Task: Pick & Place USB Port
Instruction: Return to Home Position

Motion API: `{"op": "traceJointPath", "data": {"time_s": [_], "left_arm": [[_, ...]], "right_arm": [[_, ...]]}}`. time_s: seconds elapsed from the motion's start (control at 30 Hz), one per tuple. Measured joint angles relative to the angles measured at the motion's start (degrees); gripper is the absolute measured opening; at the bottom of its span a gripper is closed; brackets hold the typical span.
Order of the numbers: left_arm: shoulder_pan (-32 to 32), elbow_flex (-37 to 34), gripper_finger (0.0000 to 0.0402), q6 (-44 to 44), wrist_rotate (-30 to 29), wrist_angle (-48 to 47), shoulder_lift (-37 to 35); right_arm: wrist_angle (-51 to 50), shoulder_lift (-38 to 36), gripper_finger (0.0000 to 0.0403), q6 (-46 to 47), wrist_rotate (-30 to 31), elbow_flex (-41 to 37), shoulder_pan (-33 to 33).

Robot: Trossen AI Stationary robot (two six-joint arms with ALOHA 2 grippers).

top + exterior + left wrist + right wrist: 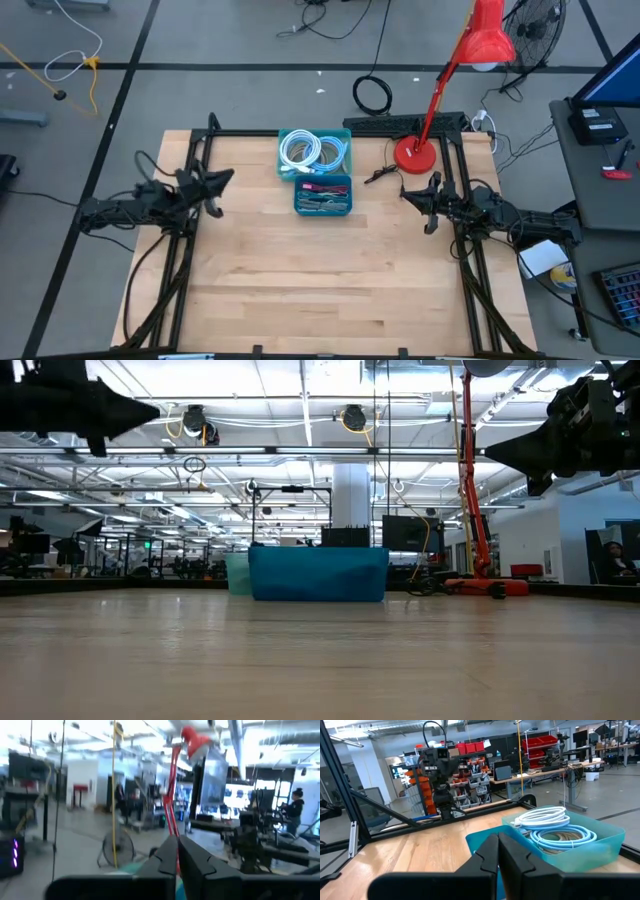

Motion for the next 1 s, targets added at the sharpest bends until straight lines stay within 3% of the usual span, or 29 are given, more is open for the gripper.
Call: {"op": "traceJointPath", "data": {"time_s": [0.1,0.5,0.67,1.0], "left_arm": [[0.0,0.0,0.0022,2.2,1.2,0.1,-0.5],[0.0,-2.8,0.0007,-4.0,20.0,0.0,-0.5],[0.0,-5.2,0.0008,-5.6,20.4,-0.6,-0.5],[0.0,-5.0,0.0003,-4.7,15.9,-4.7,-0.5]], "right_arm": [[-0.1,0.0,0.0000,0.0,0.0,0.0,0.0],[-0.1,0.0,0.0000,0.0,0.0,0.0,0.0],[-0.1,0.0,0.0000,0.0,0.0,0.0,0.0],[-0.1,0.0,0.0000,0.0,0.0,0.0,0.0]]}}
